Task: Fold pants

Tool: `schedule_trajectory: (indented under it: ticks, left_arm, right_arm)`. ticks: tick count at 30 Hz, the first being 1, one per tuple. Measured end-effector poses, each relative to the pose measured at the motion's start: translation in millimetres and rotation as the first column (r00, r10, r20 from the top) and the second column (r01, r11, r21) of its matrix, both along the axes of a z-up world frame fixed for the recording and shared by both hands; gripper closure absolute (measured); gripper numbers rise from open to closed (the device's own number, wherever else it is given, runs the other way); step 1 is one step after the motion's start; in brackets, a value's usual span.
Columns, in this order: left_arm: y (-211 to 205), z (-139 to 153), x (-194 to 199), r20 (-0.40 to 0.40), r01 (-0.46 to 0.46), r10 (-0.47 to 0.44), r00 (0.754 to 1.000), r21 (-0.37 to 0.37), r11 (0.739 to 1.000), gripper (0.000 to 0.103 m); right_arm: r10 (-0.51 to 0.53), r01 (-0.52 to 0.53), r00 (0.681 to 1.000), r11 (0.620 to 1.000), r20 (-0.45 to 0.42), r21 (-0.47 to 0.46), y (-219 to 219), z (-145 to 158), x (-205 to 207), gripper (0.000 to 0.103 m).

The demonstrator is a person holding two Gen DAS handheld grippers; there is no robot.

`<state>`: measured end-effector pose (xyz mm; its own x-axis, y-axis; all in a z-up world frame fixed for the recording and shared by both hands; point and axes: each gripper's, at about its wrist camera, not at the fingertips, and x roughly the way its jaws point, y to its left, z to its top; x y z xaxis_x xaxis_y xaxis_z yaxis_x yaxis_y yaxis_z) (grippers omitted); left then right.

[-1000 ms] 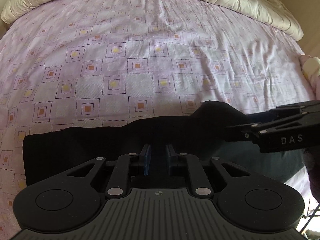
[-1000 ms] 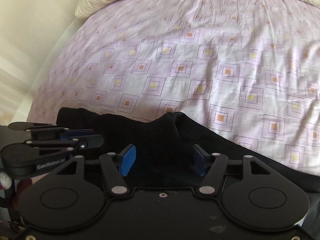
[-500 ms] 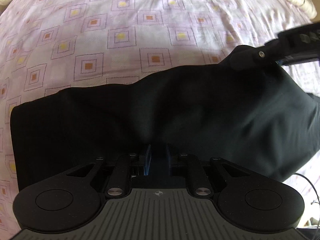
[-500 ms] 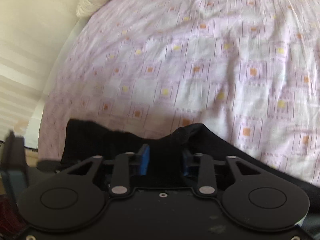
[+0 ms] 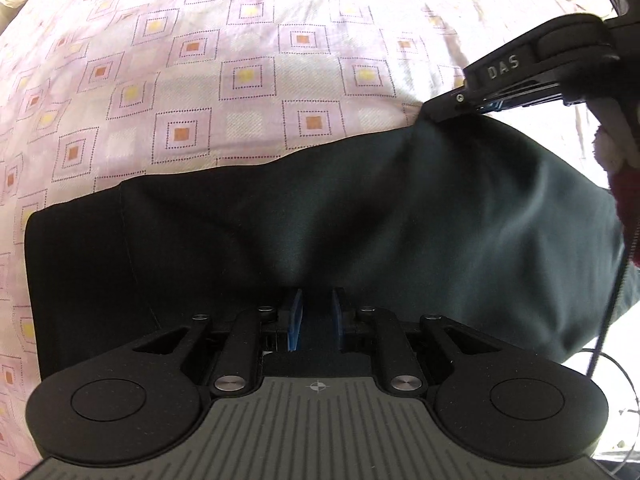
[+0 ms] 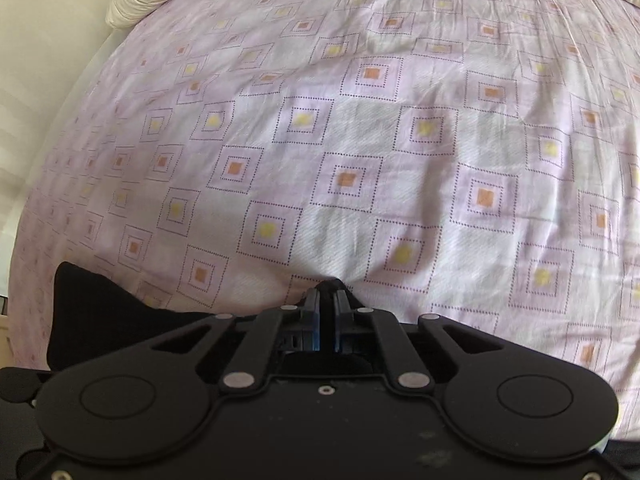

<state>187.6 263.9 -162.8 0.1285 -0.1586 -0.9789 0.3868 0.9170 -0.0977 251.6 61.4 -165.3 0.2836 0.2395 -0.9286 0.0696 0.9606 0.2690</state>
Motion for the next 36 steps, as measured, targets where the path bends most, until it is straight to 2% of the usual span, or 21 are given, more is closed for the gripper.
schedule_trajectory:
  ticks: [7, 9, 11, 15, 19, 25, 28, 31, 36]
  left_arm:
    - [-10, 14, -1, 0.036, 0.019, -0.018, 0.999, -0.025, 1.000, 0.087]
    - [-15, 21, -1, 0.050, 0.030, -0.028, 0.998, -0.032, 0.999, 0.087]
    - [-21, 26, -3, 0.064, 0.048, -0.045, 0.997, -0.044, 0.998, 0.087]
    - [-39, 32, -5, 0.080, 0.096, -0.090, 0.993, -0.071, 0.993, 0.087]
    - [-63, 33, -9, 0.090, 0.158, -0.149, 0.985, -0.099, 0.982, 0.087]
    - [-106, 27, 4, 0.102, 0.205, -0.192, 0.976, -0.132, 0.970, 0.087]
    - [-120, 13, 20, 0.100, 0.189, -0.177, 0.979, -0.125, 0.974, 0.087]
    - [-128, -7, 36, 0.047, 0.141, -0.136, 0.990, -0.111, 0.984, 0.087]
    - [-121, -6, 47, 0.000, 0.053, -0.053, 0.999, -0.135, 0.989, 0.087]
  right_arm:
    - [0.018, -0.017, 1.000, 0.999, 0.023, -0.029, 6, -3, 1, 0.093]
    - [0.029, -0.026, 0.999, 0.998, 0.045, -0.051, 10, 0, -1, 0.083]
    - [-0.003, 0.013, 0.995, 0.995, 0.100, -0.098, 8, 12, -6, 0.056]
    - [-0.112, 0.126, 0.977, 0.990, 0.183, -0.069, -12, 42, -28, 0.057]
    - [-0.178, 0.187, 0.967, 0.982, 0.181, -0.036, -39, 55, -66, 0.057]
    - [-0.155, 0.172, 0.982, 0.970, 0.106, -0.171, -71, 45, -118, 0.057]
    - [-0.151, 0.168, 0.984, 0.963, 0.096, -0.210, -84, 44, -134, 0.057]
    - [-0.142, 0.158, 0.986, 0.962, 0.083, -0.222, -94, 41, -141, 0.057]
    - [-0.040, 0.055, 0.997, 0.968, 0.067, -0.246, -94, 34, -137, 0.057]
